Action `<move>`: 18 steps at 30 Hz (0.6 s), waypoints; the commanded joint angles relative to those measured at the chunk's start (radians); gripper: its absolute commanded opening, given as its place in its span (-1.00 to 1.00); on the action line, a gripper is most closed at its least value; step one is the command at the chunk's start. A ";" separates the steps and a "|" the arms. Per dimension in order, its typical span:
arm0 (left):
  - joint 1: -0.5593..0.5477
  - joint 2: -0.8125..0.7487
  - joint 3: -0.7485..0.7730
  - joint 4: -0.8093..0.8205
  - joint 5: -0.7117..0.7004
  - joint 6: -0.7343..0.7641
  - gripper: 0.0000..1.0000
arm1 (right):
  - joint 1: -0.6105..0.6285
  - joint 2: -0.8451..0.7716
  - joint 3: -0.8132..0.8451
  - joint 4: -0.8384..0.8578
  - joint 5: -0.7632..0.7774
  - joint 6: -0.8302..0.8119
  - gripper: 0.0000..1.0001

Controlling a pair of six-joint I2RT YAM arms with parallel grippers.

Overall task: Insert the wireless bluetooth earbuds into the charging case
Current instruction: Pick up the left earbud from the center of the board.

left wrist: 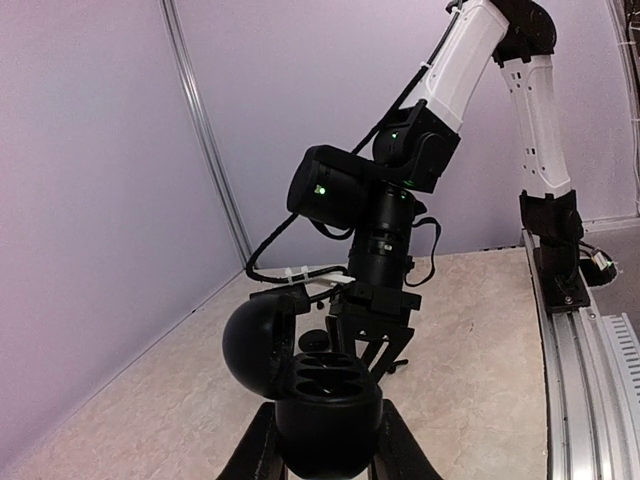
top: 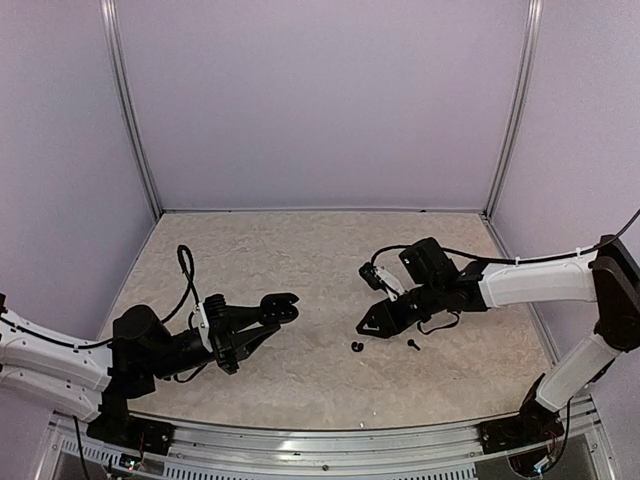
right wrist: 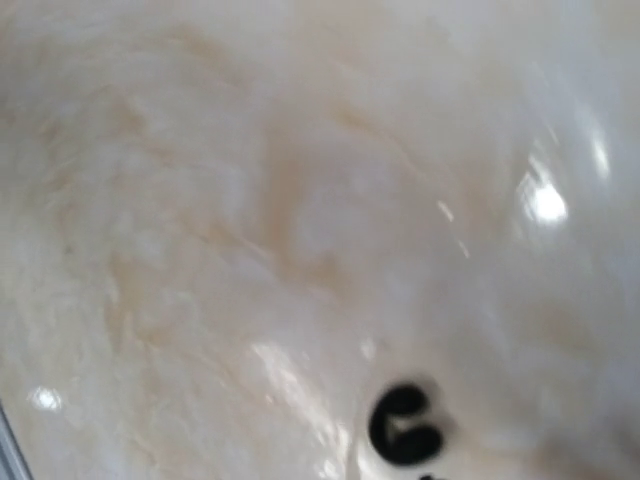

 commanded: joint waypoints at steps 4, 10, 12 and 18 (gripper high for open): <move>0.005 -0.014 0.001 0.017 0.006 -0.001 -0.92 | 0.007 0.040 0.072 -0.016 -0.012 -0.299 -0.27; 0.002 -0.014 0.006 0.010 0.000 0.002 -0.92 | 0.058 0.037 0.075 -0.016 -0.001 -0.398 -0.39; 0.002 -0.013 0.007 0.012 0.001 0.000 -0.92 | 0.076 0.047 0.083 -0.027 -0.003 -0.423 -0.39; 0.001 -0.001 0.013 0.016 0.005 0.001 -0.92 | 0.078 0.134 0.130 -0.060 0.000 -0.422 -0.41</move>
